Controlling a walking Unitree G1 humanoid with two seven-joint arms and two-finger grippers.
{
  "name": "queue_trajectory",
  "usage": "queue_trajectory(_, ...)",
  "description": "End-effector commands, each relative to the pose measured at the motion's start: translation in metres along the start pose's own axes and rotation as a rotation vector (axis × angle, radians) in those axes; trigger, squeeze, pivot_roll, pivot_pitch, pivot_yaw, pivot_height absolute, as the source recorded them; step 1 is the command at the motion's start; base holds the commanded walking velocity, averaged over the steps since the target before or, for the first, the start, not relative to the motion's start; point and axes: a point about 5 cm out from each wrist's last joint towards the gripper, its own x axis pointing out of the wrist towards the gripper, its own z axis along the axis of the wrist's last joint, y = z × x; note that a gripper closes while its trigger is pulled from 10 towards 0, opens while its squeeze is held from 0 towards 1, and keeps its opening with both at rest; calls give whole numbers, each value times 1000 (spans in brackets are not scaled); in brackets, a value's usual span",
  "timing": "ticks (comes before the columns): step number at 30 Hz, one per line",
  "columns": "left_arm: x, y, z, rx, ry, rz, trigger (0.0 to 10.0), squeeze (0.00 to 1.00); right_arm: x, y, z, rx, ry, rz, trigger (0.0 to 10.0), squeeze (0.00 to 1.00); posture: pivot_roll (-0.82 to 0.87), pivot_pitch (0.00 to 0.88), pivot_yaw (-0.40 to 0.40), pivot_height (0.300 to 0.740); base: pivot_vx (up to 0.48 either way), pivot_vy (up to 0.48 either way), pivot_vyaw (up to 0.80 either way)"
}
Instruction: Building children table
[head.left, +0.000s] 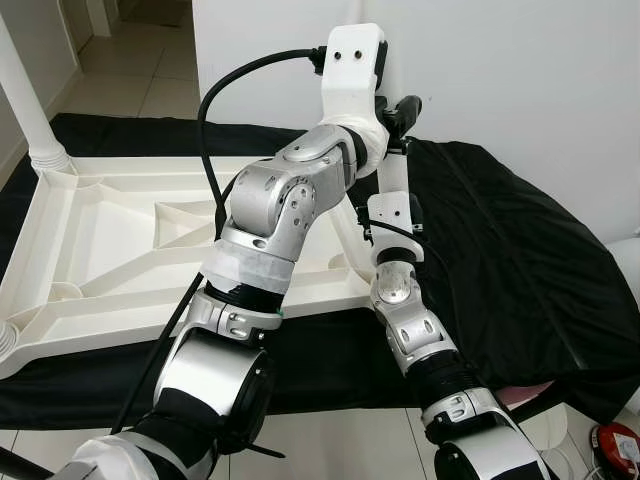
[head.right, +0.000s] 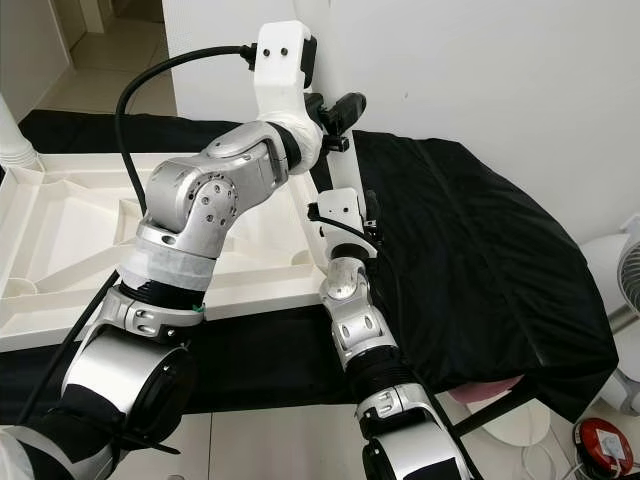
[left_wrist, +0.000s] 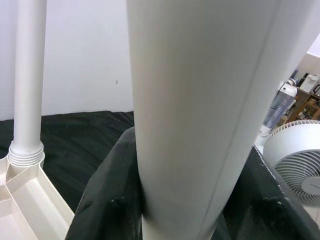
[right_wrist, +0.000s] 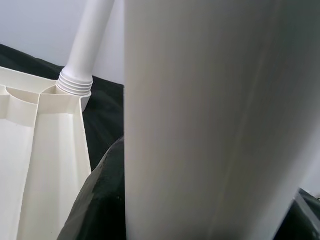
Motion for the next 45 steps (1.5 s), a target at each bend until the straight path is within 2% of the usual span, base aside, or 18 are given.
queue_trajectory(1,7,-28,3,-1,-6,-145,10000,0,1,4,4,-2,-9,13,0,0,10,0,-75,740,0,0,0)
queue_trajectory(5,8,-37,2,14,-8,-193,10000,0,1,2,1,17,16,3,0,0,-3,0,-63,740,0,0,0)
queue_trajectory(6,7,-40,3,0,-18,-220,10000,0,2,1,1,23,24,-2,10000,0,-6,0,-57,740,0,0,0)
queue_trajectory(7,6,-43,3,-13,-26,-237,10000,0,3,0,0,26,29,-6,10000,0,-6,0,-57,740,0,0,0)
queue_trajectory(8,5,-45,3,-31,-30,-259,10000,1000,3,-1,0,29,32,-10,10000,0,-9,0,-54,740,0,0,0)
queue_trajectory(18,-4,-56,6,-72,-48,-371,10000,1000,6,-9,-4,91,71,-49,10000,0,-26,0,-17,740,0,0,0)
queue_trajectory(19,-5,-56,7,-73,-52,-386,10000,427,7,-11,-5,101,77,-55,10000,0,-26,0,-17,740,0,0,0)
queue_trajectory(20,-5,-56,7,-73,-52,-386,10000,427,7,-11,-5,101,77,-55,10000,0,-26,0,-17,740,0,0,0)
queue_trajectory(21,-5,-55,8,-89,-56,-398,10000,0,7,-12,-5,106,79,-59,10000,0,-26,0,-12,740,0,0,0)
queue_trajectory(27,-12,-49,10,-149,-78,-434,10000,0,8,-14,-6,141,85,-58,10000,0,-23,0,-9,740,0,0,0)
queue_trajectory(30,-27,-43,15,-247,-121,-524,10000,0,10,-19,-8,176,87,-65,10000,0,-17,0,-13,740,0,0,0)
queue_trajectory(34,-34,-40,14,-252,-124,-545,10000,0,11,-21,-9,217,100,-71,10000,0,-15,0,-15,740,0,0,0)
queue_trajectory(37,-38,-32,8,-190,-107,-494,10000,0,12,-24,-8,275,96,-64,10000,0,-3,0,-27,740,0,0,0)
queue_trajectory(39,-44,-12,-2,-62,-105,-387,10000,0,14,-30,-7,395,102,-33,10000,0,9,0,-45,740,0,0,0)
queue_trajectory(40,-44,-12,-2,-62,-105,-387,10000,0,14,-30,-7,395,102,-33,10000,0,9,0,-45,740,0,0,0)
queue_trajectory(41,-47,-5,-6,-10,-105,-351,10000,0,15,-32,-8,446,108,-18,10000,0,9,0,-45,740,0,0,0)
queue_trajectory(44,-54,8,-14,60,-95,-292,10000,0,13,-37,-8,446,76,21,10000,0,18,0,-59,740,0,0,0)
queue_trajectory(45,-60,14,-20,123,-95,-273,10000,0,12,-39,-11,463,74,44,10000,0,18,0,-59,740,0,0,0)
